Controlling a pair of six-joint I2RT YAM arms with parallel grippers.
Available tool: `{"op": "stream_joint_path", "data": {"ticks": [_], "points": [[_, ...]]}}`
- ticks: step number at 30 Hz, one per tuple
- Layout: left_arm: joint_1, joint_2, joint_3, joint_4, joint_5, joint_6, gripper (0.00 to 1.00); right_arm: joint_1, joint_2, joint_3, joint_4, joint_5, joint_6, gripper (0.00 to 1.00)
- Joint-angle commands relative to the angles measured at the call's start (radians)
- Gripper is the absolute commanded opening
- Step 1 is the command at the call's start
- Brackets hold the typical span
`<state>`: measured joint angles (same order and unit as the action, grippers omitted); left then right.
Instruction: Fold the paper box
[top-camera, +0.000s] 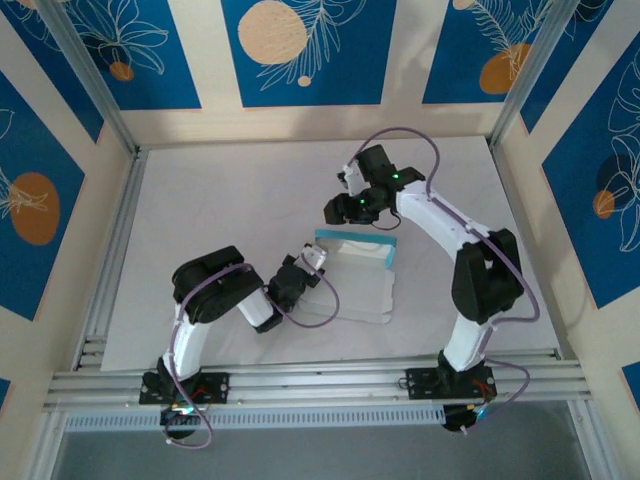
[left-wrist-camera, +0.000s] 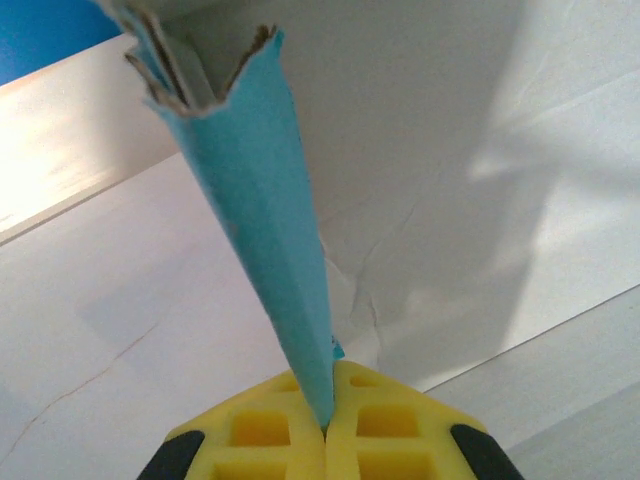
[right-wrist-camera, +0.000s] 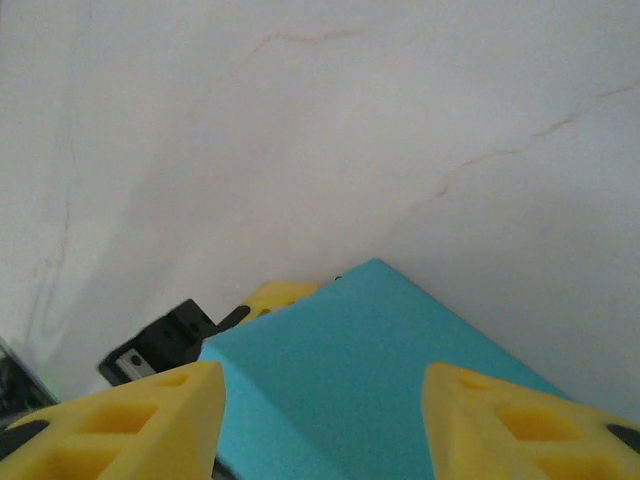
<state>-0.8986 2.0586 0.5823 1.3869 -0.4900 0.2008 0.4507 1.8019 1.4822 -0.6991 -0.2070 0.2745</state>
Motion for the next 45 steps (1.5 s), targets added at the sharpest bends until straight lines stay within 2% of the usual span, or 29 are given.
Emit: {"op": "stream_joint_path", "data": {"ticks": [1, 4, 13, 20, 27, 30, 32, 37, 42, 45], "points": [[0.009, 0.001, -0.015, 0.02, 0.037, 0.011, 0.0, -0.002, 0.058, 0.01, -0.042, -0.189, -0.104, 0.56], [0.013, -0.004, -0.014, 0.019, 0.04, 0.014, 0.0, -0.011, 0.087, 0.014, -0.038, -0.3, -0.091, 0.56], [0.032, -0.018, -0.018, 0.02, 0.038, 0.004, 0.0, -0.012, 0.176, 0.008, -0.075, -0.462, -0.008, 0.56], [0.036, -0.025, -0.014, 0.02, 0.014, 0.0, 0.0, -0.021, 0.169, -0.093, 0.065, -0.589, 0.113, 0.64], [0.064, -0.053, -0.041, 0.021, 0.098, -0.034, 0.0, -0.054, 0.129, -0.259, 0.403, -0.754, 0.387, 0.66], [0.091, -0.068, -0.055, 0.021, 0.2, -0.07, 0.0, -0.057, 0.112, -0.309, 0.472, -0.76, 0.428, 0.66], [0.11, -0.073, -0.061, 0.021, 0.289, -0.099, 0.0, -0.07, 0.122, -0.326, 0.479, -0.719, 0.437, 0.67], [0.157, -0.086, -0.068, 0.021, 0.399, -0.139, 0.0, -0.076, 0.162, -0.366, 0.561, -0.68, 0.477, 0.67], [0.177, -0.088, -0.064, 0.02, 0.431, -0.149, 0.0, -0.063, 0.189, -0.395, 0.651, -0.677, 0.53, 0.67], [0.177, -0.08, -0.059, 0.02, 0.388, -0.161, 0.0, -0.051, 0.198, -0.421, 0.723, -0.678, 0.584, 0.67]]}}
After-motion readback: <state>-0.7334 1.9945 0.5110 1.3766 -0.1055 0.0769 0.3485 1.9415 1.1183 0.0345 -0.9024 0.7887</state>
